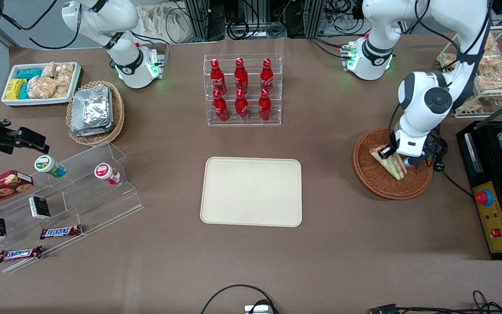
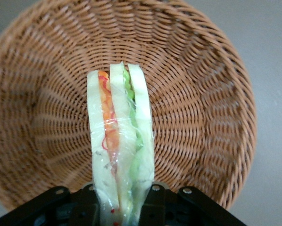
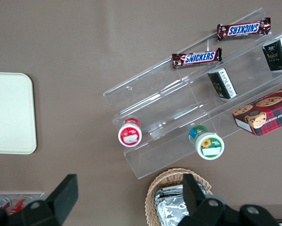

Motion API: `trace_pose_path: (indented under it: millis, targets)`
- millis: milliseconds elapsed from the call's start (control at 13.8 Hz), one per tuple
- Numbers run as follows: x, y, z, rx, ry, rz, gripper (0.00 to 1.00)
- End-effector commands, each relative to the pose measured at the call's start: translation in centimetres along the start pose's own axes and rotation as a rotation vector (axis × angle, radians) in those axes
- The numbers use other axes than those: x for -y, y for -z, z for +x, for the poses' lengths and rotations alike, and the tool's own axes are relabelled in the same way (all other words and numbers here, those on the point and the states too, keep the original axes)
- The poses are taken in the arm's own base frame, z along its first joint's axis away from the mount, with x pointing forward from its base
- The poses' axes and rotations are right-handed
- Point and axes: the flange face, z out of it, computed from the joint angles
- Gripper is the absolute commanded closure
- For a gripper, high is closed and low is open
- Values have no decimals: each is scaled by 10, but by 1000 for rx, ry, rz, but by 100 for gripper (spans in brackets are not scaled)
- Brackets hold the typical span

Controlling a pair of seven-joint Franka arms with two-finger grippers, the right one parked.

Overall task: Place sandwich from basket to tray
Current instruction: 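Lift the sandwich up out of the basket with the left gripper, then carry the sandwich over the cream tray with the left gripper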

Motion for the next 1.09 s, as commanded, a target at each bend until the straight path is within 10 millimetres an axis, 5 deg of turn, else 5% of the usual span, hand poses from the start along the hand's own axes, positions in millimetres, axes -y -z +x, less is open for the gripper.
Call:
trace_pose_path:
  millis: [0,362,580,1014]
  targets:
    - [-2,51,0,-14,-207,18,95]
    - [-21,119,23,-10,-538,32,96]
    - [-63,148,24,-26,-613,20,95]
    - [-149,167,8,-62,-640,-11,95]
